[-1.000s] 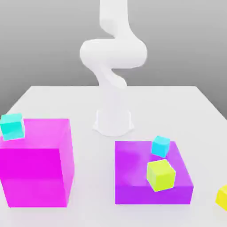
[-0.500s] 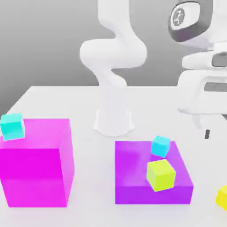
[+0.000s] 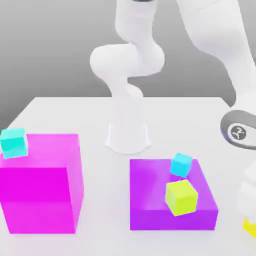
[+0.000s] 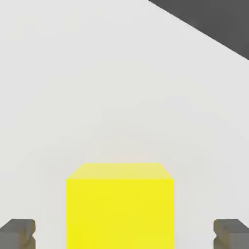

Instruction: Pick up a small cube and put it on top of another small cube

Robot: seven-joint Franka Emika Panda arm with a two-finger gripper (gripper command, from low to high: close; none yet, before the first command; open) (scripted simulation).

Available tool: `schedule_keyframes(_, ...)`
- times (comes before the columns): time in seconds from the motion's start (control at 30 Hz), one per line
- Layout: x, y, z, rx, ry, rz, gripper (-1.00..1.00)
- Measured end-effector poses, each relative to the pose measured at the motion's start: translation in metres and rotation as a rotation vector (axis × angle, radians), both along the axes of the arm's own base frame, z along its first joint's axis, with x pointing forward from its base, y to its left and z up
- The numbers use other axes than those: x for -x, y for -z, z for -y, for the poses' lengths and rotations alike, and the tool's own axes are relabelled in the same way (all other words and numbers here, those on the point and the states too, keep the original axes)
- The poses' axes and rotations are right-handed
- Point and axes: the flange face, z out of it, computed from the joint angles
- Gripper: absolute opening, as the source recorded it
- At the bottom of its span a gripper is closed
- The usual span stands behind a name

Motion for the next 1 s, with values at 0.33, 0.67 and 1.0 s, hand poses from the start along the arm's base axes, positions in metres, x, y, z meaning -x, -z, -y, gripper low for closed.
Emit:
schedule_keyframes(0.33, -0.001, -0.049, 0.002, 0.001, 0.008, 0.0, -1.0)
schedule_keyframes(0.67, -0.09, -0.146, 0.243, 0.114, 0.76, 0.034, -1.0)
schedule_keyframes(1.0, -0.003, -0.278, 0.542, 0.056, 1.771, 0.012, -1.0)
